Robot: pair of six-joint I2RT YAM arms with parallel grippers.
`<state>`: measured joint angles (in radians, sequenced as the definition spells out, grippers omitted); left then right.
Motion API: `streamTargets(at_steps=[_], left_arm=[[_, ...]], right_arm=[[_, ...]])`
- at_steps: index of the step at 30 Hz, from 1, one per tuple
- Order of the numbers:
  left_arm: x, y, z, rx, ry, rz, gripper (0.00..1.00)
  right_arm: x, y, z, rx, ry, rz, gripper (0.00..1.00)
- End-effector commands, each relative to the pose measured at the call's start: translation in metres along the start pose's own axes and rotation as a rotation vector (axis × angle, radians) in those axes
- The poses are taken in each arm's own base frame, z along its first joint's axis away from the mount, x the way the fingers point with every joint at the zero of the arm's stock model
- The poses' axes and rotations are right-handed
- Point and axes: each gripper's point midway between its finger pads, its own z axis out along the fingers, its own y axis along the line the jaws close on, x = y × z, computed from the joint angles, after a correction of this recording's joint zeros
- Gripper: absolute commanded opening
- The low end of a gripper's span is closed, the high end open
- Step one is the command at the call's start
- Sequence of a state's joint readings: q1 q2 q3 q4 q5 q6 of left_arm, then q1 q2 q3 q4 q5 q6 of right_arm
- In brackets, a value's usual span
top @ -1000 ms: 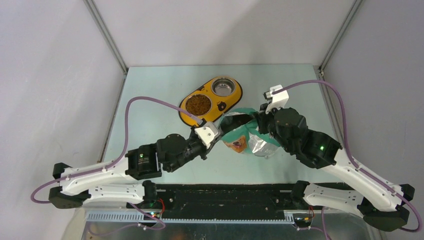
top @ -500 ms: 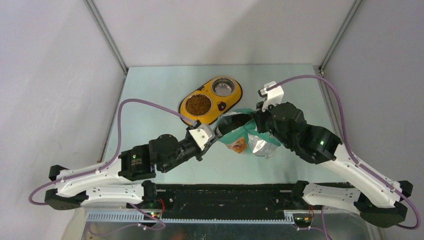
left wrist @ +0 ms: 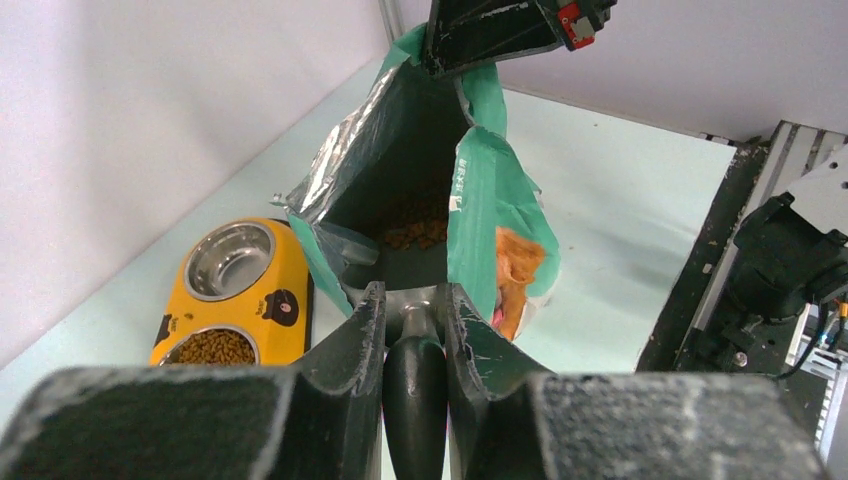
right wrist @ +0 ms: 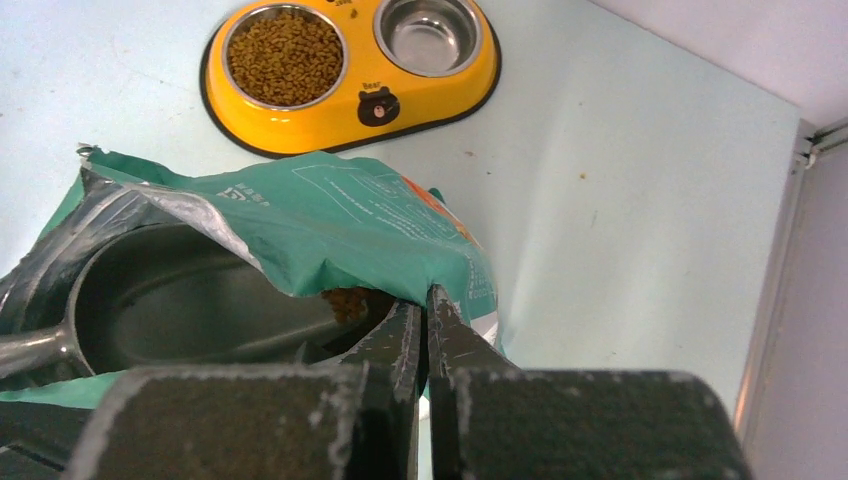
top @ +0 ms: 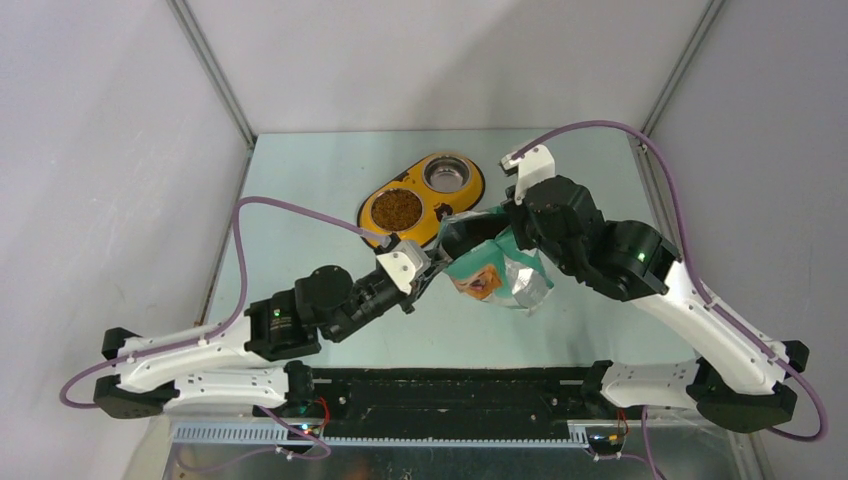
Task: Serve the pet food
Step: Adjust the spatula in the pet food bag.
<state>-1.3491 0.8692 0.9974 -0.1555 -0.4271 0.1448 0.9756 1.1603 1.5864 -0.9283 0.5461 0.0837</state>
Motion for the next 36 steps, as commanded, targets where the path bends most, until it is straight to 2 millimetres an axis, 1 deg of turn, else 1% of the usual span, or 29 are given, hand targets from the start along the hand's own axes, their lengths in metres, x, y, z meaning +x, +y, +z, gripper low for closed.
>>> streamTargets(at_steps=[1,5,10,14,18,19,21,24,28,29,31,32,33,34,36], left_arm=[[-0.045,0.013,-0.003,-0.045,-0.147,0.003,0.00],[-0.054,0.013,-0.010,-0.022,-0.163,-0.007,0.00],[-0.072,0.013,-0.012,-0.005,-0.195,-0.003,0.00],[-0.085,0.012,-0.006,-0.005,-0.215,0.023,0.00],[-0.095,0.014,0.008,-0.043,-0.239,0.052,0.00],[-0.103,0.017,0.008,-0.063,-0.263,0.045,0.00],[-0.111,0.019,0.011,-0.083,-0.290,0.048,0.00],[-0.117,0.018,0.016,-0.084,-0.307,0.042,0.00],[-0.107,0.017,0.021,-0.099,-0.288,0.027,0.00],[-0.105,0.017,0.021,-0.100,-0.285,0.012,0.00],[-0.100,0.018,0.016,-0.104,-0.289,-0.017,0.00],[-0.095,0.018,0.017,-0.107,-0.284,-0.023,0.00],[-0.095,0.019,0.015,-0.111,-0.292,-0.041,0.00],[-0.090,0.019,0.015,-0.115,-0.284,-0.048,0.00],[-0.086,0.020,0.015,-0.123,-0.285,-0.058,0.00]], right_arm=[[-0.063,-0.053,-0.041,0.152,-0.247,0.119,0.00],[-0.060,-0.054,-0.036,0.154,-0.235,0.107,0.00],[-0.052,-0.047,-0.021,0.133,-0.204,0.094,0.00],[-0.047,-0.042,-0.013,0.106,-0.195,0.106,0.00],[-0.046,-0.034,-0.010,0.068,-0.205,0.120,0.00],[-0.046,-0.032,-0.009,0.058,-0.204,0.121,0.00],[-0.044,-0.031,-0.007,0.053,-0.203,0.126,0.00],[-0.042,-0.030,-0.007,0.050,-0.204,0.135,0.00],[-0.038,-0.029,-0.009,0.027,-0.221,0.140,0.00],[-0.034,-0.028,-0.011,0.017,-0.222,0.133,0.00],[-0.034,-0.026,-0.014,-0.015,-0.244,0.129,0.02],[-0.034,-0.023,-0.015,-0.043,-0.250,0.116,0.02],[-0.034,-0.023,-0.016,-0.056,-0.262,0.117,0.03],[-0.034,-0.020,-0.016,-0.085,-0.268,0.110,0.05],[-0.034,-0.016,-0.016,-0.138,-0.281,0.108,0.07]])
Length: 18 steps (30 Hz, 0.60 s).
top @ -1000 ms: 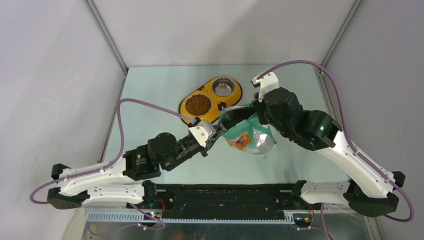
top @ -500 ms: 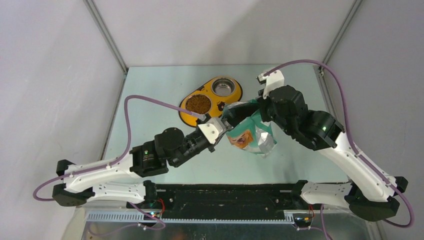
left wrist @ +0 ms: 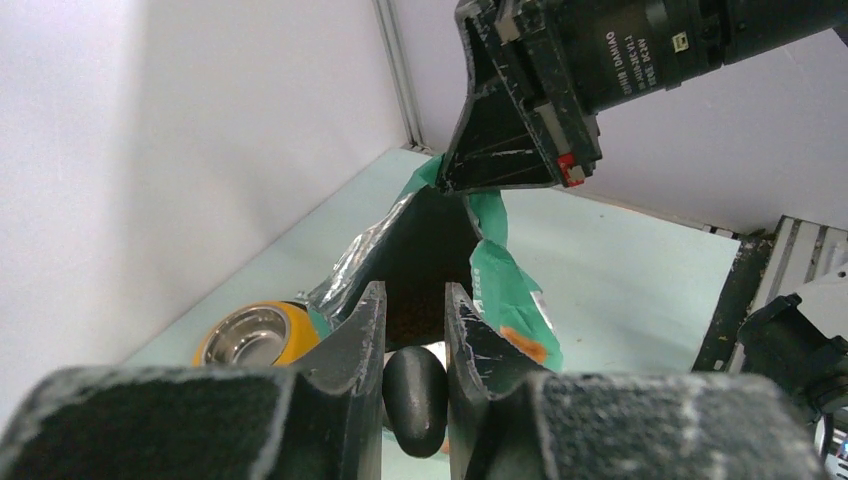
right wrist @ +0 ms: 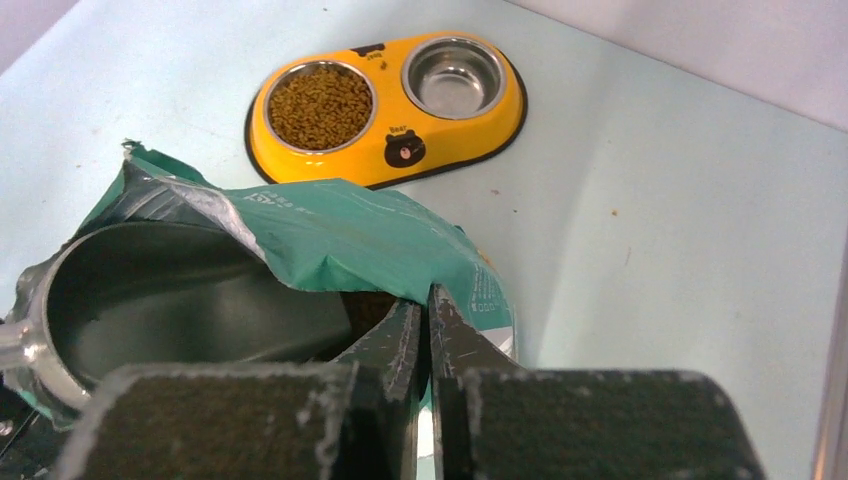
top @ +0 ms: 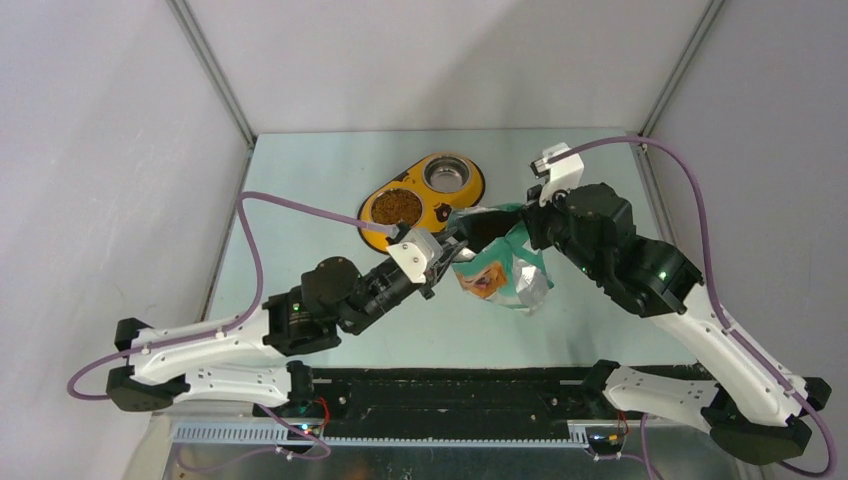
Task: Serve the pet food
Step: Adjust the spatula in the pet food bag.
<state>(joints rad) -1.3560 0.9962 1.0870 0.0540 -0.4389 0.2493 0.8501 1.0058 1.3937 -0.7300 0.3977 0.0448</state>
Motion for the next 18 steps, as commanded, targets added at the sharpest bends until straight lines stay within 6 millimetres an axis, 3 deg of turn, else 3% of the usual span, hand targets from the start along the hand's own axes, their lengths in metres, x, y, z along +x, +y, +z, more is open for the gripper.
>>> streamTargets(at_steps=[1,5,7,8,11,12,15,18], left_arm=[[-0.033,0.024,-0.008,-0.100,-0.129,-0.086,0.00],[-0.029,0.025,-0.001,-0.096,-0.136,-0.101,0.00],[-0.027,0.028,0.007,-0.089,-0.141,-0.123,0.00],[-0.026,0.037,0.011,-0.106,-0.146,-0.149,0.00],[-0.027,0.038,0.030,-0.074,-0.179,-0.181,0.00],[-0.020,0.040,0.040,-0.080,-0.164,-0.176,0.00],[-0.025,0.041,0.059,-0.057,-0.194,-0.182,0.00],[-0.019,0.045,0.082,-0.044,-0.196,-0.191,0.00]], right_arm=[[-0.038,0.006,-0.011,-0.110,-0.172,0.033,0.07],[-0.038,0.003,-0.001,-0.143,-0.172,0.009,0.09],[-0.040,-0.004,0.008,-0.144,-0.171,0.017,0.09],[-0.040,-0.018,0.014,-0.107,-0.169,0.033,0.09],[-0.046,-0.030,0.022,-0.138,-0.181,0.078,0.10],[-0.045,-0.044,0.026,-0.109,-0.179,0.098,0.10],[-0.047,-0.064,0.027,-0.109,-0.189,0.115,0.10],[-0.047,-0.071,0.027,-0.142,-0.197,0.075,0.15]])
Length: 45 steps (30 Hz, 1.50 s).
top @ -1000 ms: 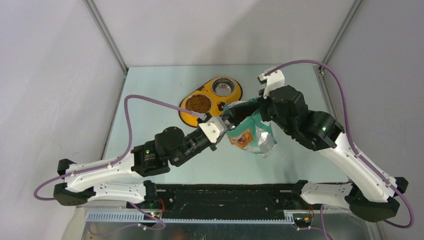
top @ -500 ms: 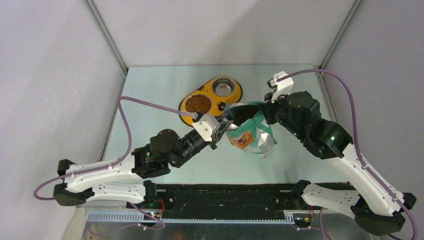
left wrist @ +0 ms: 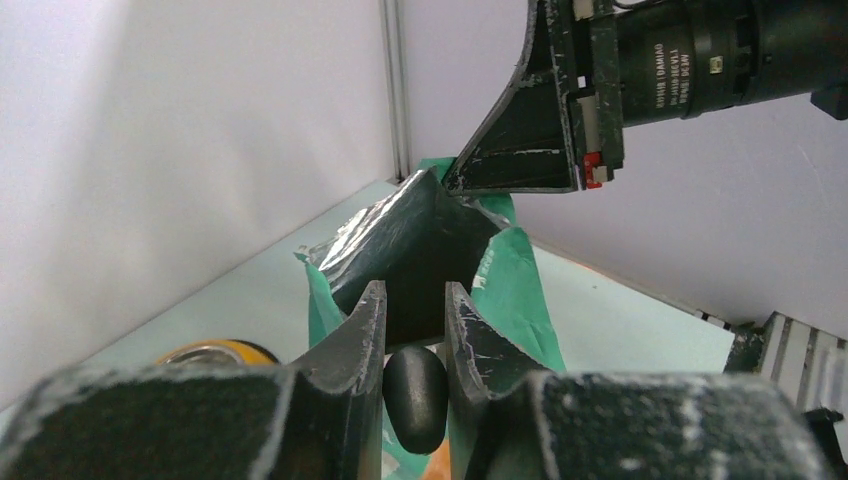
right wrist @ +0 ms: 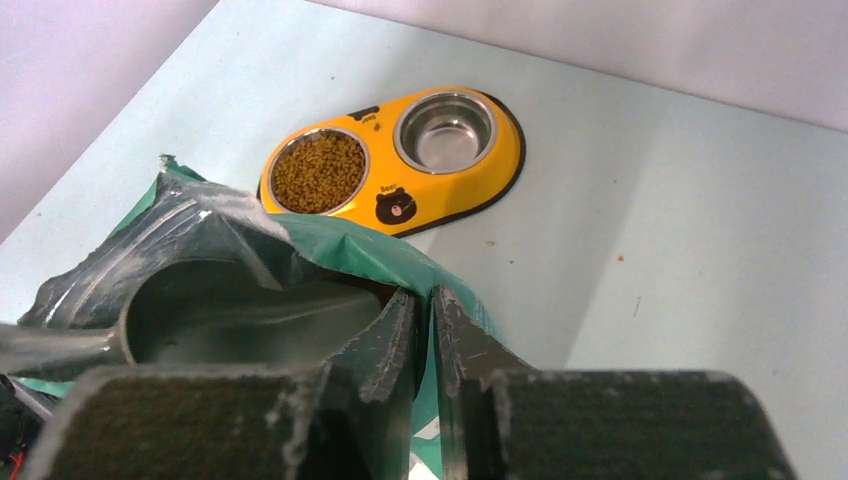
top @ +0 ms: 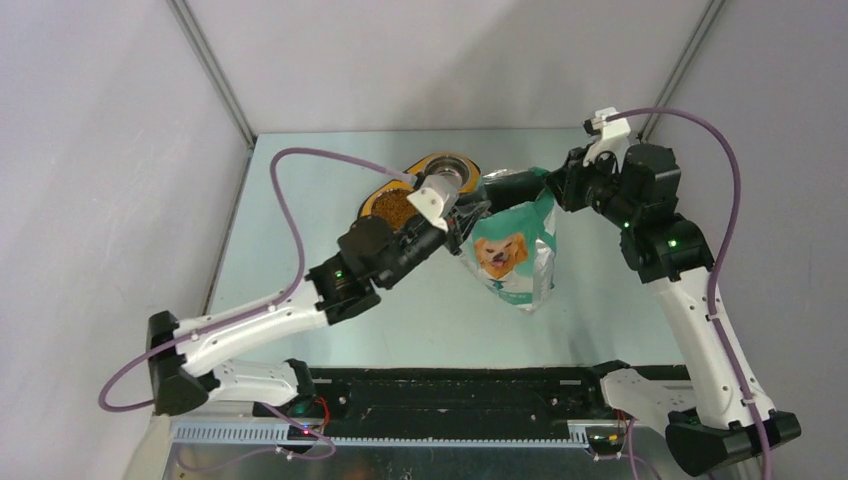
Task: Serve the pet food
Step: Adjust the spatula in the pet food bag.
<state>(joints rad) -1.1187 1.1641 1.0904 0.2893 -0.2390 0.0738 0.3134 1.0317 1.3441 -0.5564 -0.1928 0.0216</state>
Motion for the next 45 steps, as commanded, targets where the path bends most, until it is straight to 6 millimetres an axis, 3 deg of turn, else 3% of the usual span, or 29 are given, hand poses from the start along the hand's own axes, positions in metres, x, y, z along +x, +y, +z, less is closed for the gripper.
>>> streamTargets(at_steps=[1,2,3,7,13,19,22,31,41,45], left_arm=[[-0.039,0.011,0.028,0.007,-0.136,-0.038,0.00],[-0.033,0.009,0.037,0.018,-0.129,-0.035,0.00],[-0.041,0.011,0.041,0.014,-0.149,-0.036,0.00],[-0.036,0.015,0.064,0.003,-0.153,-0.036,0.00],[-0.050,0.021,0.067,-0.023,-0.189,-0.062,0.00],[-0.055,0.026,0.065,-0.057,-0.183,-0.109,0.00],[-0.057,0.028,0.064,-0.067,-0.188,-0.116,0.00],[-0.081,0.032,0.070,-0.081,-0.213,-0.127,0.00],[-0.083,0.025,0.074,-0.048,-0.208,-0.146,0.00],[-0.083,0.024,0.075,-0.043,-0.202,-0.145,0.00]], right_arm=[[-0.034,-0.006,-0.003,-0.095,-0.121,-0.100,0.18],[-0.036,-0.007,-0.003,-0.110,-0.128,-0.122,0.19],[-0.036,-0.009,-0.001,-0.128,-0.129,-0.159,0.23],[-0.032,-0.009,-0.002,-0.175,-0.090,-0.268,0.34],[-0.041,0.022,-0.022,-0.327,-0.151,-0.337,0.54],[-0.050,0.061,-0.049,-0.487,-0.251,-0.377,0.56],[-0.042,0.073,-0.051,-0.534,-0.235,-0.370,0.56],[-0.020,0.075,-0.032,-0.509,-0.193,-0.324,0.55],[-0.044,0.092,-0.006,-0.587,-0.301,-0.263,0.56],[-0.038,0.103,-0.006,-0.651,-0.304,-0.329,0.57]])
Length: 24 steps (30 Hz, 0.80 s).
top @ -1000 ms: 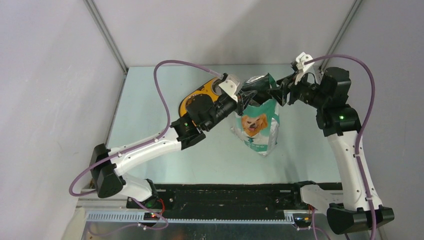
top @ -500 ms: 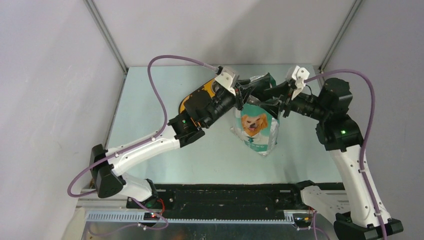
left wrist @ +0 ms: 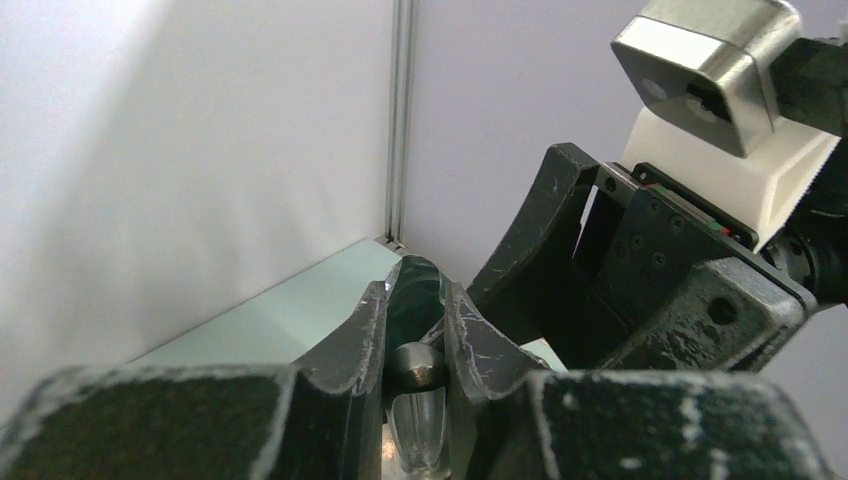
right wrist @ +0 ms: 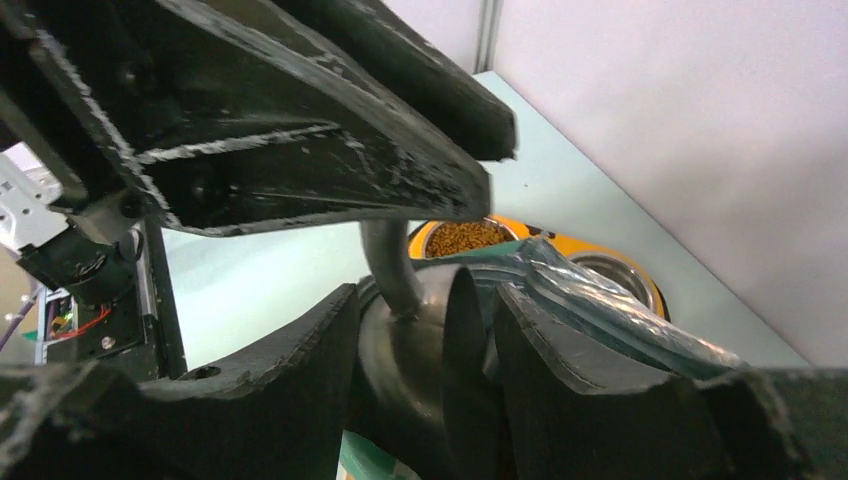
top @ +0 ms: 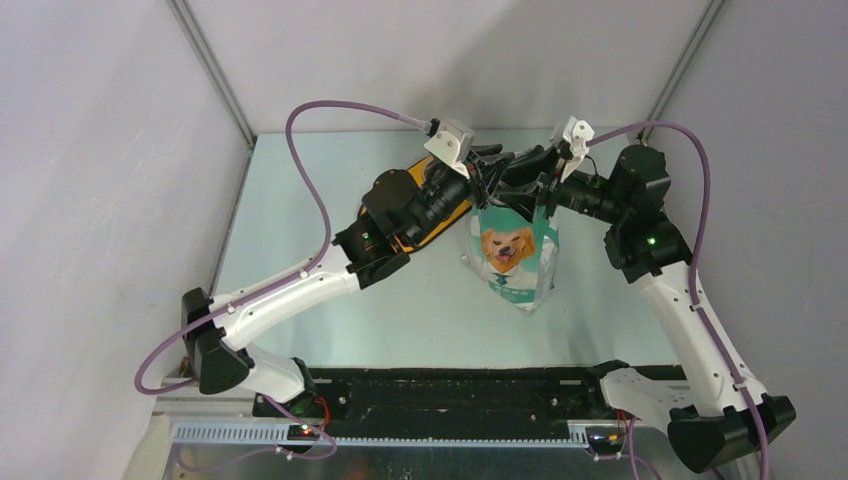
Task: Serve the pet food
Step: Adjust the spatula in the pet food bag.
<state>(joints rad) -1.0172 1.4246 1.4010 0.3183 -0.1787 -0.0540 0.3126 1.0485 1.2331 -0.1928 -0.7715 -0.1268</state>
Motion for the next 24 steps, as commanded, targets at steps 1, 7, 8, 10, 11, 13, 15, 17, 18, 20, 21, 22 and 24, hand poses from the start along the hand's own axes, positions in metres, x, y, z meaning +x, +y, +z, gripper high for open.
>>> streamTargets(at_steps=[1,7,8,10,11,13,15,17,18,20,21,22,24], left_arm=[[-0.048,0.000,0.005,0.006,-0.120,-0.030,0.00],[-0.052,-0.005,0.006,0.031,-0.125,-0.037,0.00],[-0.051,-0.006,0.006,0.033,-0.124,-0.037,0.00],[-0.053,-0.007,0.004,0.042,-0.122,-0.041,0.00],[-0.054,-0.008,0.002,0.049,-0.119,-0.047,0.00],[-0.056,-0.010,-0.004,0.058,-0.124,-0.060,0.00],[-0.060,-0.011,-0.010,0.070,-0.134,-0.075,0.00],[-0.063,-0.015,-0.016,0.092,-0.139,-0.095,0.00],[-0.062,-0.018,-0.017,0.107,-0.133,-0.107,0.00],[-0.063,-0.020,-0.021,0.121,-0.131,-0.120,0.00],[-0.067,-0.020,-0.024,0.122,-0.138,-0.122,0.00],[-0.067,-0.018,-0.026,0.115,-0.139,-0.125,0.00],[-0.070,-0.018,-0.029,0.116,-0.151,-0.126,0.00]], right_arm=[[-0.020,0.016,0.005,-0.089,-0.073,-0.103,0.57],[-0.015,0.028,0.005,-0.144,-0.061,-0.164,0.56],[-0.014,0.027,0.007,-0.141,-0.056,-0.174,0.55],[-0.008,0.025,0.010,-0.139,-0.042,-0.177,0.53],[-0.007,0.024,0.011,-0.138,-0.038,-0.181,0.53],[-0.004,0.021,0.012,-0.134,-0.030,-0.195,0.50],[-0.003,0.020,0.014,-0.134,-0.029,-0.206,0.47],[-0.003,0.020,0.015,-0.145,-0.036,-0.219,0.44],[-0.003,0.021,0.016,-0.155,-0.039,-0.223,0.41],[-0.003,0.023,0.016,-0.174,-0.043,-0.240,0.37],[-0.003,0.024,0.016,-0.181,-0.042,-0.255,0.35],[-0.001,0.025,0.015,-0.185,-0.037,-0.259,0.34],[0.000,0.027,0.012,-0.199,-0.034,-0.286,0.34]])
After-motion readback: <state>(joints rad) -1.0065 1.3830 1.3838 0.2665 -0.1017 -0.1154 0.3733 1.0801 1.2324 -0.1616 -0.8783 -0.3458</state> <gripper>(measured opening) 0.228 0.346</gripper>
